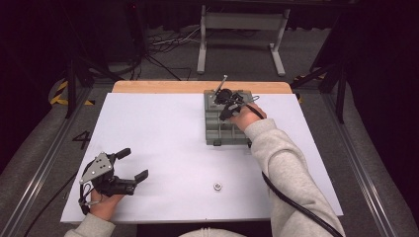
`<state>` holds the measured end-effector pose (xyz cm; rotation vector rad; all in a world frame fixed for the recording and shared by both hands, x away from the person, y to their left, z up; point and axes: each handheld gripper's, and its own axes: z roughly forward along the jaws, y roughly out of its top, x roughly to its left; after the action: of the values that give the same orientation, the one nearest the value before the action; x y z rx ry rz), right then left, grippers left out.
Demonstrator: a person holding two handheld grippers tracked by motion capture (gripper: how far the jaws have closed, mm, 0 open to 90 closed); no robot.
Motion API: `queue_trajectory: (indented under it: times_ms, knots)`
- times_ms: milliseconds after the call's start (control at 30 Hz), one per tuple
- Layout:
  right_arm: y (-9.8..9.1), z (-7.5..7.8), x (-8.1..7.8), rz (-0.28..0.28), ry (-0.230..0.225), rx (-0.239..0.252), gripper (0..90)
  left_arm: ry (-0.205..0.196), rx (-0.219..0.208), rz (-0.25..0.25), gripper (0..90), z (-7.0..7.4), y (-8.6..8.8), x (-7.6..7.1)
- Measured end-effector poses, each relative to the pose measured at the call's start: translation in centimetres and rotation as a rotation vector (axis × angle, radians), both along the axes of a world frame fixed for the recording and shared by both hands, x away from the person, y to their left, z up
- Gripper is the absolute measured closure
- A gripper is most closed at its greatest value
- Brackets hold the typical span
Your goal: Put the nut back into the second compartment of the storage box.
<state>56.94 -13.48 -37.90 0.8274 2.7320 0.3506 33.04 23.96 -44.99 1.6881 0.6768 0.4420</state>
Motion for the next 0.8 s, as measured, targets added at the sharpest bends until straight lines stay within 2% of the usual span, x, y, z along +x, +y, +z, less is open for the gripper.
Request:
queue_trajectory:
  times_ms: [133,167,233,267,367,500,600,667,700,767,800]
  knots:
    - [-0.2,-0.7,0.2,-0.012,0.009,0.001,69.9,0.0,0.0,0.001,0.5,0.0,0.0,0.0]
    - [-0.2,-1.0,0.3,-0.017,0.004,0.0,67.5,-0.003,-0.001,0.001,0.5,0.0,0.0,0.0]
    - [-0.3,-0.9,0.3,-0.028,-0.004,0.001,61.3,-0.002,-0.002,0.002,0.5,0.0,0.0,0.0]
    - [-0.3,-0.9,0.3,-0.028,-0.004,0.001,61.3,-0.002,-0.002,0.002,0.5,0.0,0.0,0.0]
    - [-0.6,0.2,-0.1,-0.031,-0.021,0.015,55.5,-0.002,-0.003,0.001,0.5,0.0,0.0,0.0]
    - [-0.7,1.8,-1.4,-0.001,-0.048,0.041,49.0,-0.003,-0.003,-0.001,0.5,0.0,0.0,0.0]
    - [-0.8,3.1,-3.0,0.034,-0.059,0.059,40.8,-0.004,-0.002,-0.001,0.5,0.0,0.0,0.0]
    - [-0.8,3.5,-3.5,0.041,-0.065,0.063,39.2,-0.006,-0.003,0.0,0.5,0.0,0.0,0.0]
    - [-0.9,4.5,-5.1,0.073,-0.079,0.077,36.1,-0.002,0.0,-0.001,0.5,0.0,0.0,0.0]
    - [-1.0,5.4,-6.4,0.103,-0.092,0.083,34.0,0.0,0.004,-0.002,0.5,0.0,-0.1,0.0]
    - [-1.0,5.4,-6.4,0.103,-0.092,0.083,34.0,0.0,0.004,-0.002,0.5,0.0,-0.1,0.0]
